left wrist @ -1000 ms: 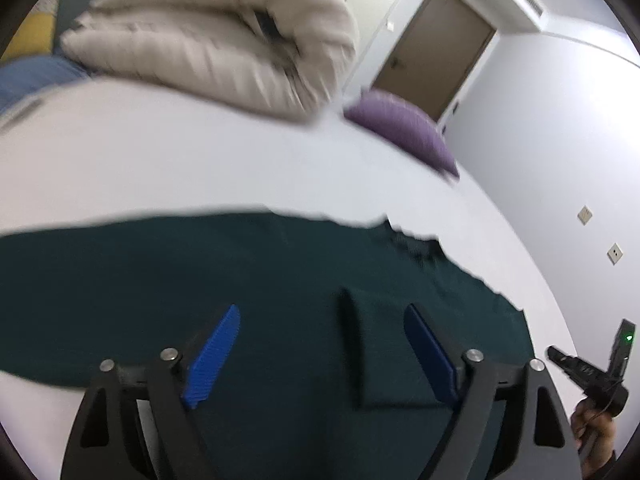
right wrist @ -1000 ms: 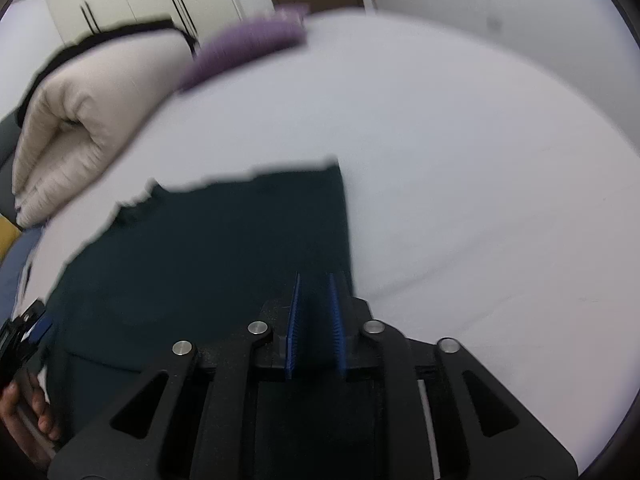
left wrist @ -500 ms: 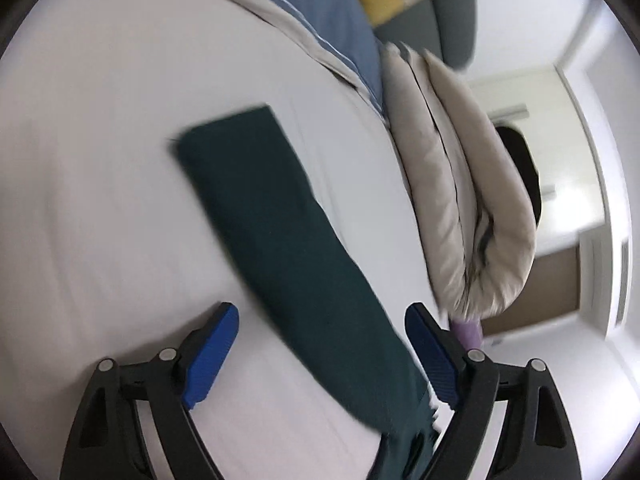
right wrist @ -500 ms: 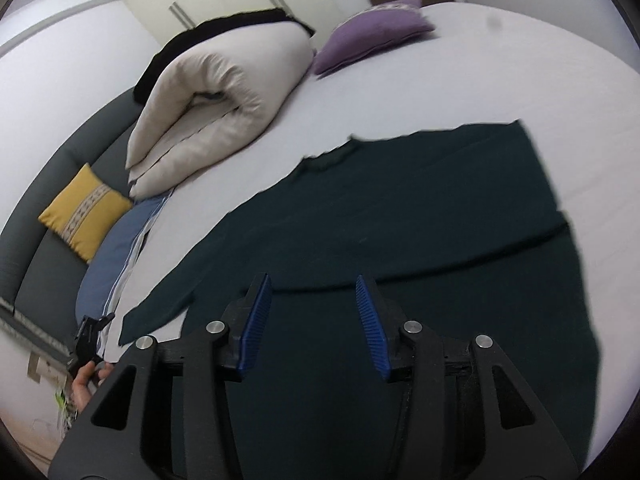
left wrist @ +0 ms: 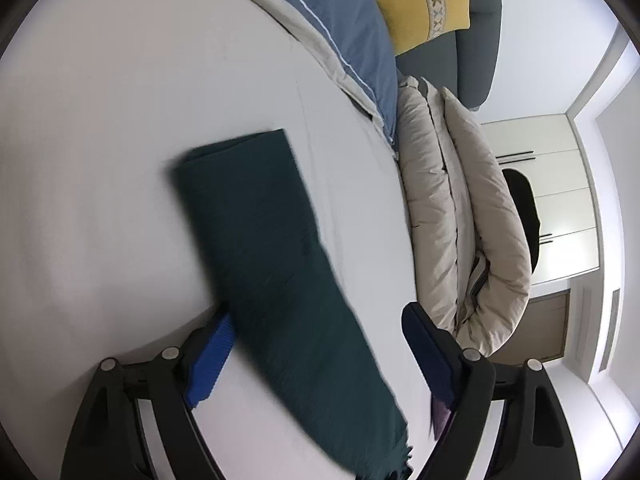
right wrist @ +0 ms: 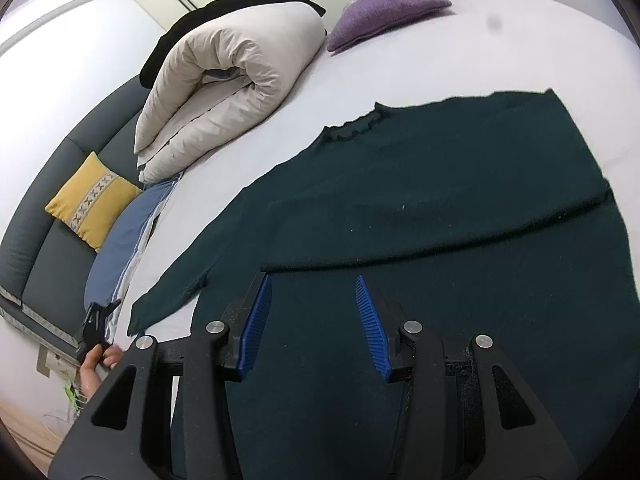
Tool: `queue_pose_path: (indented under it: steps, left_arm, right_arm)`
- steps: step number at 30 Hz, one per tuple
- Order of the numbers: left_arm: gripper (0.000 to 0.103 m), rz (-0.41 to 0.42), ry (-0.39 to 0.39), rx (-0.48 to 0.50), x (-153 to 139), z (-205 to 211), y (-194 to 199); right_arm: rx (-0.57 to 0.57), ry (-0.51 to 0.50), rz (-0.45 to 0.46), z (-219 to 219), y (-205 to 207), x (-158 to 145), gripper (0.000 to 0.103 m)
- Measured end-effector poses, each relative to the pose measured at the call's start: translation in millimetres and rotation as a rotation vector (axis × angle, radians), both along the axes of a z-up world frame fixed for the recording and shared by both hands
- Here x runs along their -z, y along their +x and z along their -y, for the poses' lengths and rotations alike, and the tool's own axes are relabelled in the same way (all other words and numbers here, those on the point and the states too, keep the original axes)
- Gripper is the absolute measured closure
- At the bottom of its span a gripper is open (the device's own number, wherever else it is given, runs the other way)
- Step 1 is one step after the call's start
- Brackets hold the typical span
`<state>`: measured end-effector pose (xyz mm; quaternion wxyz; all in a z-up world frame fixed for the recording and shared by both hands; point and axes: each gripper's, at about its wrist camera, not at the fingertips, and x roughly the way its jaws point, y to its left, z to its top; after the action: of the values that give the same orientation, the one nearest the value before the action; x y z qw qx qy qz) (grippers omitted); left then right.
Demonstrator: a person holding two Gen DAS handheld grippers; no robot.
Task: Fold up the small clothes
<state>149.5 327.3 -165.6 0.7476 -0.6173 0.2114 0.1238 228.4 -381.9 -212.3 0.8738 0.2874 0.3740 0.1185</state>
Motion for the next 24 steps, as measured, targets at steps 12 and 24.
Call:
queue_pose_path:
  steps: [12, 24]
  left_arm:
    - [0.094, -0.025, 0.471, 0.194, -80, 59, 42]
    - [0.094, 0.089, 1.355, 0.825, -133, 436, 79]
  right_arm:
    - [0.061, 0.024, -0.019, 40, -3, 23, 0.061]
    - [0.215, 0.094, -0.002, 126, -46, 36, 0.061]
